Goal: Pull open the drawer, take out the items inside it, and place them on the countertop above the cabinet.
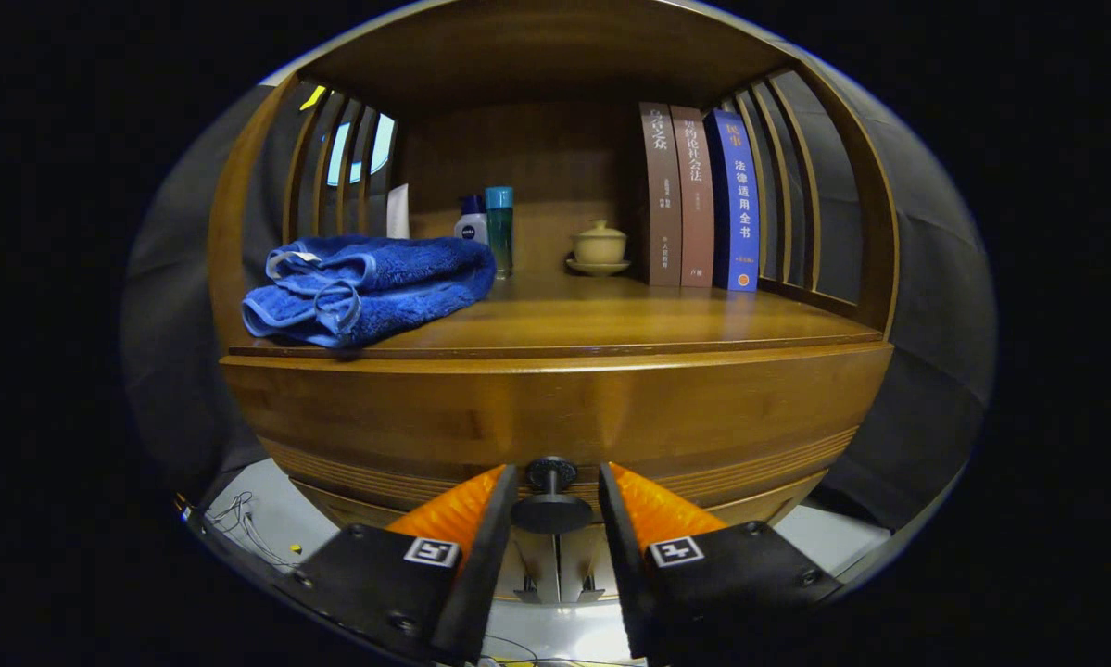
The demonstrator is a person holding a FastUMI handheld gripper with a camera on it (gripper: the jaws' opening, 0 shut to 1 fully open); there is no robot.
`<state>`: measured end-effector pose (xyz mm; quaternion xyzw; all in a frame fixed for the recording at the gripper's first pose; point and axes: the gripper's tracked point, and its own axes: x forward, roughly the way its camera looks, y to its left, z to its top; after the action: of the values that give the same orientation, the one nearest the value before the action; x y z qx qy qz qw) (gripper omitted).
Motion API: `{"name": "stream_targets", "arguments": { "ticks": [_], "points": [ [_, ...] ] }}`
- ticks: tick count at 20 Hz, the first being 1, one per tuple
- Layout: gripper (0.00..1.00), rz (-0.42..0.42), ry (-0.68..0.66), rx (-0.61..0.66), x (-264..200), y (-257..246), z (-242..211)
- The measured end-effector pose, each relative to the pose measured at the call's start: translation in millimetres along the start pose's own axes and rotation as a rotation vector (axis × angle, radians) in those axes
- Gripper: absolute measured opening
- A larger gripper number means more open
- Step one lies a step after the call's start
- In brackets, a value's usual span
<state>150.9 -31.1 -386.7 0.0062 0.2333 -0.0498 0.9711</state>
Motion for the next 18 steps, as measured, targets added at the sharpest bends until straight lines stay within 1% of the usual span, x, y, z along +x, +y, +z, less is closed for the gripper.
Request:
{"name": "stream_targets", "arguments": {
  "ticks": [1, 4, 5, 7, 12, 18],
  "points": [
    [0.49, -0.006, 0.0, -0.015, 5, 1, 2],
    [0.39, -0.006, 0.015, -0.012, 2, 2, 0],
    [0.39, -0.008, 0.016, -0.014, 4, 1, 1],
    [0.3, -0.008, 0.022, -0.028, 1, 1, 1],
    [0.3, -0.011, 0.029, -0.012, -5, 0, -2],
    [0.3, -0.013, 0.041, -0.026, -38, 1, -13]
  ]
}}
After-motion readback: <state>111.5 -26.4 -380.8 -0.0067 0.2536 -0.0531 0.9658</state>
